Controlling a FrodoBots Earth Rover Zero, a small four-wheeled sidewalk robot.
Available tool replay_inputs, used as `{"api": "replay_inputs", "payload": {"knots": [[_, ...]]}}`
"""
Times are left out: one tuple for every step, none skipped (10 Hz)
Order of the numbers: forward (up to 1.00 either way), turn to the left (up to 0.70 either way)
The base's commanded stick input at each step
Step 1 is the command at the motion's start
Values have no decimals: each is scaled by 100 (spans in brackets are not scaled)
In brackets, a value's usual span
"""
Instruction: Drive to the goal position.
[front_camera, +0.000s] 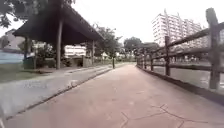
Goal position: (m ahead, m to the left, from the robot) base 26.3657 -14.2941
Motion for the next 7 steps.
{"api": "replay_inputs", "payload": {"knots": [[100, 0], [100, 0], [100, 0], [100, 0], [100, 0], [100, 0], [100, 0]]}}
